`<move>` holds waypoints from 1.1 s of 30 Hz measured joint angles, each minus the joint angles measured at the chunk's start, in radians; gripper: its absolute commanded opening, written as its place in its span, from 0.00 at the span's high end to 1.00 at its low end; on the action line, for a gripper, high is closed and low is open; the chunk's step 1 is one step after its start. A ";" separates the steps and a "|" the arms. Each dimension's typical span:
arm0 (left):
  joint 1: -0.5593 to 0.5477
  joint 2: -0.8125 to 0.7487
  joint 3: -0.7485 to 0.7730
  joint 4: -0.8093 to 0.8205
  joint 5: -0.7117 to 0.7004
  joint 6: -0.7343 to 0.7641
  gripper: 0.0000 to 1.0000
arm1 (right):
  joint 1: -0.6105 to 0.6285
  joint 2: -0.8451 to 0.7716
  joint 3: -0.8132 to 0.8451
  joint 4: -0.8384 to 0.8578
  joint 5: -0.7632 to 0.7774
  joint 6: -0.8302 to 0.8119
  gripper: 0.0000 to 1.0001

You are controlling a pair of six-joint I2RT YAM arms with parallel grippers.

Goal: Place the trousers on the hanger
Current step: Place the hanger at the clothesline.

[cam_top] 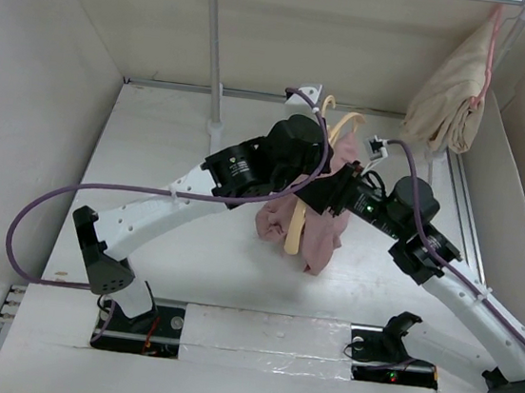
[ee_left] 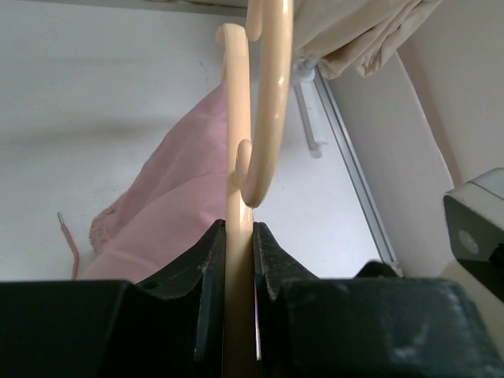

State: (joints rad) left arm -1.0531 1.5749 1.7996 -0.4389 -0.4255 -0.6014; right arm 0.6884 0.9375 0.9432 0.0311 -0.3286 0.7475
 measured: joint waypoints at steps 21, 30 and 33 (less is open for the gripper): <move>0.034 -0.077 -0.020 0.069 0.009 0.061 0.17 | -0.027 0.034 0.032 -0.032 0.077 0.090 1.00; 0.035 -0.394 -0.096 0.119 0.013 0.078 0.15 | -0.333 0.229 0.274 0.023 -0.116 0.124 1.00; 0.040 -0.526 -0.229 0.122 -0.005 0.051 0.15 | -0.409 0.335 0.401 0.026 -0.156 0.143 1.00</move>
State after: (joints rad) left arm -1.0130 1.0485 1.5707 -0.3172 -0.4305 -0.5507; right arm 0.2794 1.2720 1.3445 0.0574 -0.4850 0.8906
